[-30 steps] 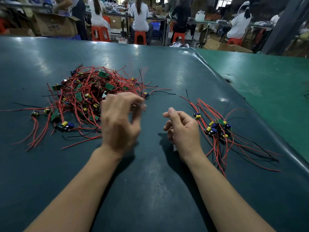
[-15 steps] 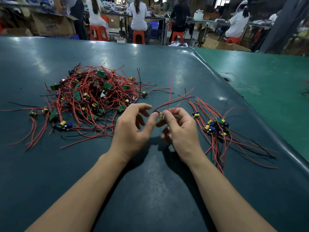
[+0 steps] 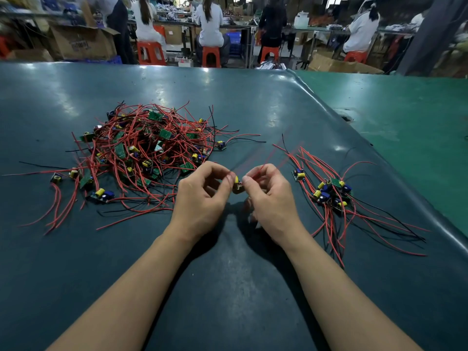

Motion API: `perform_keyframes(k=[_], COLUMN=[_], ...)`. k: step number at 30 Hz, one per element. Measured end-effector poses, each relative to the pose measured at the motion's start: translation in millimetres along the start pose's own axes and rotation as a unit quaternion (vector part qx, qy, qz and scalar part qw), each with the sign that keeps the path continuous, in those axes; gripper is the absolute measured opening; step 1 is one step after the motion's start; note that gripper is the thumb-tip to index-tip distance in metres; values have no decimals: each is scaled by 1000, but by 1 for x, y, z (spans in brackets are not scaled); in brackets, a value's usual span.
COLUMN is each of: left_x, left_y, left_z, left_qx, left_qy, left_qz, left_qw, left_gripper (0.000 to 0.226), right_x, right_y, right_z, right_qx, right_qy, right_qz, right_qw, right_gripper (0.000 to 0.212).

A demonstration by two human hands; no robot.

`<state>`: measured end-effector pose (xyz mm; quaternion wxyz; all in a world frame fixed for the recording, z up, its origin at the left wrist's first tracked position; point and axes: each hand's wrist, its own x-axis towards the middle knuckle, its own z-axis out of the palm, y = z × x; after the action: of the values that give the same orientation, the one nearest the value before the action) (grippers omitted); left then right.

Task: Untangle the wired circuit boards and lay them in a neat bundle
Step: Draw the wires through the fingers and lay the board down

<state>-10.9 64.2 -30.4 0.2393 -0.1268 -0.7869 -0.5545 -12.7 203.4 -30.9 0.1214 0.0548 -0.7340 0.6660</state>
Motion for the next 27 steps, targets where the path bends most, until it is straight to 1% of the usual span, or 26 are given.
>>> perform_keyframes(k=[4,8,10,13,14,16,19,24,27], left_x=[3,3,3,5,6,8,10,10,12], left_y=[0,-1,-1,1,1,3,4,7,6], left_z=[-1,-1,-1,-2,-1,0,0,0,1], left_qx=[-19,-78,-91,-123,-152,-231,-316,-358,-393], left_qy=[47,57,70,80,78,76,81,73,73], left_qz=[-24,-63,-64,-69,-84,-130,-185,-214,-247], left_qw=[998,993,991,987,982,961,927,906,883], left_gripper=[10,8,6,21,20,13,15,16,11], right_x=[1,1,1,1,1,2,2,1,-1], right_y=[-2,-4,-4,-6,-6,-7,-7,-7,-7], right_z=[1,1,0,0,-1,-3,-6,-5,-5], right_qx=[44,48,55,61,66,84,98,94,94], right_qy=[9,7,8,8,10,17,21,15,18], right_qz=[27,42,47,56,58,66,72,62,52], right_qw=[999,998,997,997,996,994,992,993,994], right_gripper=[16,12,9,9,9,9,9,7,7])
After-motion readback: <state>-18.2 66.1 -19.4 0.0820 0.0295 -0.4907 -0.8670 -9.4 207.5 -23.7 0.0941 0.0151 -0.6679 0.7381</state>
